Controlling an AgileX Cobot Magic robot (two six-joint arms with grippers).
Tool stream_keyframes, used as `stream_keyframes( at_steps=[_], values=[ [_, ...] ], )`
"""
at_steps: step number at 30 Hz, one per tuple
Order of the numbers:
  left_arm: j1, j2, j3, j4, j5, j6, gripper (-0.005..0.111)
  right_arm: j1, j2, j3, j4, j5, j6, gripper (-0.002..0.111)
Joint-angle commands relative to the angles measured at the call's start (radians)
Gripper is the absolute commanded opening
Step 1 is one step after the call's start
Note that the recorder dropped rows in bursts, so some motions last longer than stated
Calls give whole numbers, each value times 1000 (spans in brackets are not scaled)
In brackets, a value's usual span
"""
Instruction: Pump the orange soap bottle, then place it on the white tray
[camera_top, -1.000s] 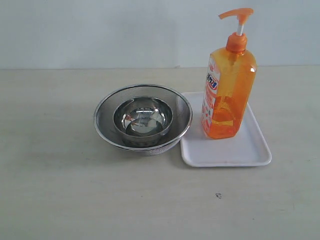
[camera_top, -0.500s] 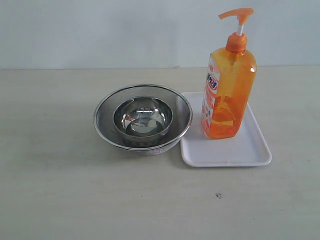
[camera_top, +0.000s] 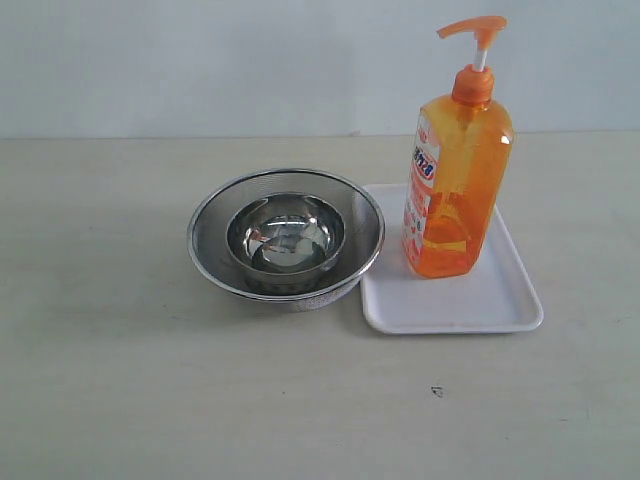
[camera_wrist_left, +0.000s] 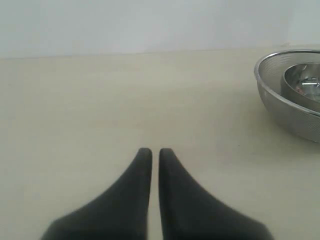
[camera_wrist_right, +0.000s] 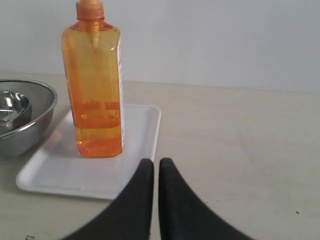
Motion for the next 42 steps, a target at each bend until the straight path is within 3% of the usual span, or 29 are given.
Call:
stream_keyframes(
  at_steps=[1,5,42],
  values=[
    [0,-3,-1,-2,-8,2,5,-5,-4,5,-12,26,7,1],
    [0,-3,-1,-2,-8,2,5,-5,-4,5,-40,122,5,1],
    [0,-3,-1,-2,-8,2,5,-5,-4,5,-40,102,5,1]
  ],
)
